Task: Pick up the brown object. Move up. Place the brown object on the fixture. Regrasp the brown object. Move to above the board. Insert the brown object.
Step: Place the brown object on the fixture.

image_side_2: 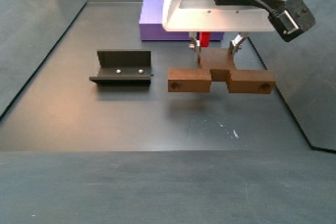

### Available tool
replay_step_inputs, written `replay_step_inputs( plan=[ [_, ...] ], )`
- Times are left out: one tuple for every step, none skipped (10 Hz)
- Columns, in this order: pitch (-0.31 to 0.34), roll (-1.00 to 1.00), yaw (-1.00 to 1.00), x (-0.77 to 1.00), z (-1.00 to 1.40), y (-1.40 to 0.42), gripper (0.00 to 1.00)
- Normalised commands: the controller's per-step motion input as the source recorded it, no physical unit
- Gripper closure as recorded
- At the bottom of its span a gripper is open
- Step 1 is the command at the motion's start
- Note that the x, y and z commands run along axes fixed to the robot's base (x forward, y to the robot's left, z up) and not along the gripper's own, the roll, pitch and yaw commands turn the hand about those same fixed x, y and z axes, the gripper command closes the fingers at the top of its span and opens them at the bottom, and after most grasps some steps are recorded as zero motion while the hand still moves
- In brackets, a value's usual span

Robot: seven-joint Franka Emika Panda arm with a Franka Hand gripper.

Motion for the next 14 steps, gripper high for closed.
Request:
replay_step_inputs(
  plan=[
    [0.0, -0.49, -0.13, 0.45, 0.02, 0.0, 1.0],
    [0.0, -0.99, -0.19, 0.81, 0.37, 0.0, 1.0],
    [0.0, -1.0, -0.27, 0.82, 0.36, 0.0, 1.0],
    [0.0, -1.0, -0.27, 0.82, 0.35, 0.0, 1.0],
    [0.0, -1.0, -0.22, 0.8, 0.37, 0.0, 1.0],
    [0.0, -1.0, -0.19, 0.78, 0.36, 0.0, 1.0],
    [0.0, -1.0, -0.19, 0.79, 0.35, 0.0, 1.0],
    [0.083, -0.87, -0.19, 0.87, 0.29, -0.06, 1.0],
    [0.091, -0.86, -0.17, 0.89, 0.28, -0.05, 1.0],
    [0.089, -0.84, -0.12, 0.87, 0.28, -0.06, 1.0],
    [0.129, -0.87, -0.14, 0.92, 0.23, -0.07, 1.0],
    [0.149, -0.88, -0.17, 0.92, 0.21, -0.09, 1.0],
    [0.0, -0.9, -0.12, 0.89, 0.1, 0.0, 1.0],
    [0.0, -0.85, 0.0, 0.83, 0.05, 0.0, 1.0]
  ],
)
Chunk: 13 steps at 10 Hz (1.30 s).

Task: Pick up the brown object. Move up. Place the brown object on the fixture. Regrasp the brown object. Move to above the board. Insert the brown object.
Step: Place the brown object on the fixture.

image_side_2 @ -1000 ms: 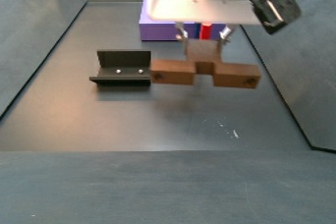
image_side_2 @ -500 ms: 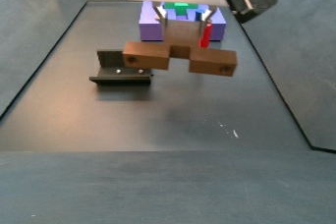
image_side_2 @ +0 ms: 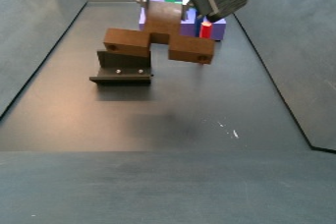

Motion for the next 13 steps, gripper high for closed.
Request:
replay_step_inputs(
  plan=[
    [0.0, -0.77, 0.0, 0.83, 0.0, 0.0, 1.0],
    [0.0, -0.77, 0.0, 0.85, 0.0, 0.0, 1.0],
    [0.0, -0.75, 0.0, 0.82, 0.0, 0.0, 1.0],
    [0.0, -0.65, 0.0, 0.86, -0.04, 0.0, 1.0],
    [0.0, -0.63, 0.0, 0.87, -0.07, 0.0, 1.0],
    [0.0, -0.58, 0.08, 0.83, -0.12, 0.0, 1.0],
    [0.057, -0.53, 0.21, 0.72, -0.12, 0.0, 1.0],
    [0.206, -0.33, 0.37, 0.62, -0.12, -0.04, 1.0],
    [0.211, -0.33, 0.39, 0.59, -0.14, -0.06, 1.0],
    [0.183, -0.38, 0.3, 0.72, -0.2, -0.08, 1.0],
    [0.069, -0.33, 0.0, 0.63, -0.2, -0.04, 1.0],
    [0.031, -0.31, -0.03, 0.63, -0.25, -0.01, 1.0],
    [0.0, -0.23, -0.15, 0.61, -0.28, 0.0, 1.0]
  ],
)
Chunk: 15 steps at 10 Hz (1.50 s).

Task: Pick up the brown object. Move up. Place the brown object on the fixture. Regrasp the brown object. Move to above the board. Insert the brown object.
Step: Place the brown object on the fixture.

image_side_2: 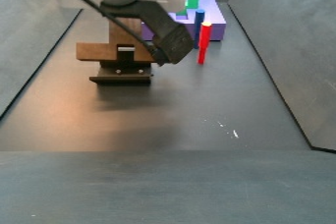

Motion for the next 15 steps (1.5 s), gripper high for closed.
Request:
replay_step_inputs(
  plan=[
    [0.0, -0.13, -0.17, 0.63, -0.31, 0.0, 1.0],
    [0.0, -0.11, -0.17, 0.67, -0.3, 0.0, 1.0],
    [0.037, -0.17, -0.16, 0.77, -0.18, -0.02, 1.0],
    [0.051, -0.19, -0.13, 0.74, -0.15, -0.03, 1.0],
    [0.0, -0.1, 0.0, 0.34, -0.21, 0.0, 1.0],
    [0.0, 0.0, 0.0, 0.11, -0.24, 0.0, 1.0],
    [0.0, 0.0, 0.0, 0.0, -0.25, 0.0, 1.0],
    [-0.023, 0.0, 0.0, -0.08, -0.28, 0.04, 1.0],
    [0.0, 0.13, -0.14, -0.11, -0.16, 0.0, 1.0],
    [0.0, 0.11, -0.18, -0.05, -0.14, 0.0, 1.0],
    [0.0, 0.2, -0.14, -0.01, -0.15, 0.0, 1.0],
    [0.014, 0.29, -0.01, 0.0, -0.19, 0.0, 1.0],
    [0.009, 0.31, -0.03, 0.0, -0.21, 0.0, 1.0],
    [0.029, 0.23, 0.0, 0.0, -0.09, 0.0, 1.0],
    [0.0, 0.0, 0.0, 0.0, 0.0, 0.0, 1.0]
  ],
)
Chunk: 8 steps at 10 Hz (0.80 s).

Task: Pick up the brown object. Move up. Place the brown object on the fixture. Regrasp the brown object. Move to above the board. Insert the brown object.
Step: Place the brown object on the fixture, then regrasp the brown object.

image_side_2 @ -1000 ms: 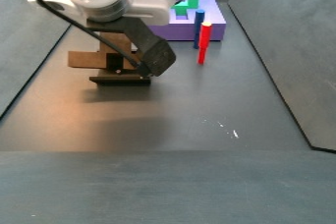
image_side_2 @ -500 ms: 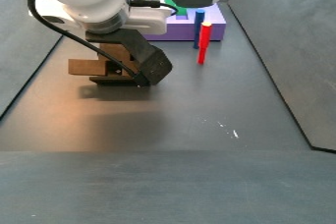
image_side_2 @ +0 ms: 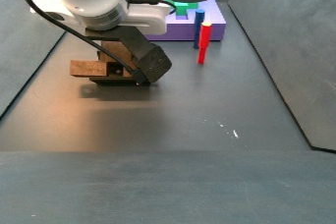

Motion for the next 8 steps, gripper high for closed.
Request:
replay_step_inputs(
  plan=[
    [0.0, 0.0, 0.0, 0.0, 0.0, 0.0, 0.0],
    [0.0, 0.42, 0.0, 0.0, 0.42, 0.0, 0.0],
    [-0.003, 0.41, 0.0, 0.0, 0.36, 0.0, 0.0],
    [-0.034, 0.49, 0.0, 0.0, 0.23, 0.0, 0.0],
    [-0.083, 0.73, 0.0, 0.0, 0.14, 0.0, 0.0],
    [-0.083, 0.98, 0.0, 0.0, 0.09, 0.0, 0.0],
    [-0.049, 1.0, 0.0, -0.01, 0.04, 0.0, 0.0],
    [-0.037, 1.0, 0.0, -0.04, 0.0, 0.01, 0.0]
  ],
)
